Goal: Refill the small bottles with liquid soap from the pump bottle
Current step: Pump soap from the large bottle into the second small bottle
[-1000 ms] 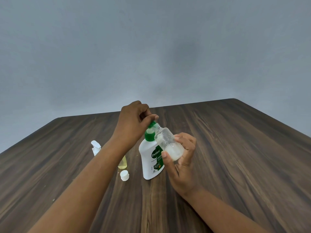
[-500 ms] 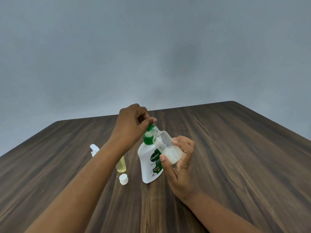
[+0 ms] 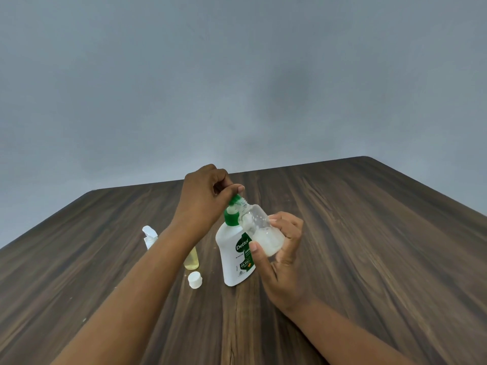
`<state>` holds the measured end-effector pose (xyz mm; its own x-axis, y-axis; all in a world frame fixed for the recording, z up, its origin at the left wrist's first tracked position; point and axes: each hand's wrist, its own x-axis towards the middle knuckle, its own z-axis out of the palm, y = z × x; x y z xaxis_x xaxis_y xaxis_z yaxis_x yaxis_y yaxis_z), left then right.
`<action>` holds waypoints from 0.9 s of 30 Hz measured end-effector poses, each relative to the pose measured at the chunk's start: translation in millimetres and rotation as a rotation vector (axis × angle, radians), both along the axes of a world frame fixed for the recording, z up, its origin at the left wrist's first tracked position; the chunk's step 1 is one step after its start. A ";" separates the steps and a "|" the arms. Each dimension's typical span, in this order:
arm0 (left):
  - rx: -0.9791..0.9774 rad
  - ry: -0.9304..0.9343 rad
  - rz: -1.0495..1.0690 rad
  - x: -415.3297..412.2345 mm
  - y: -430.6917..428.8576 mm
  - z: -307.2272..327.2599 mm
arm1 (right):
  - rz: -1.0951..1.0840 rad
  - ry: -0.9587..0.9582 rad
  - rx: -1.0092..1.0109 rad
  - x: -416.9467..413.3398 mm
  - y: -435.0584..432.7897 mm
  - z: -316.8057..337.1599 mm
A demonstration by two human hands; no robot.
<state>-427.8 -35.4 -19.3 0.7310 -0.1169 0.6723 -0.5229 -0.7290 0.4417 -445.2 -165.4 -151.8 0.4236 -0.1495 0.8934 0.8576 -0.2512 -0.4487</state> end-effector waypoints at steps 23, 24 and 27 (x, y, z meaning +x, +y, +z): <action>0.045 -0.025 0.003 2.8 1.1 2.0 | 0.020 0.030 -0.001 1.4 1.1 -2.4; 0.026 -0.021 0.004 2.9 0.4 -0.7 | 0.016 0.026 0.003 1.1 1.1 -2.2; -0.058 0.010 0.019 2.5 -1.1 -12.1 | -0.014 0.026 0.005 -1.0 0.6 -1.5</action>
<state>-425.3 -36.5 -31.4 0.7394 -0.0637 0.6703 -0.5043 -0.7121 0.4885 -446.1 -164.8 -153.4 0.4444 -0.1599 0.8815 0.8422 -0.2609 -0.4719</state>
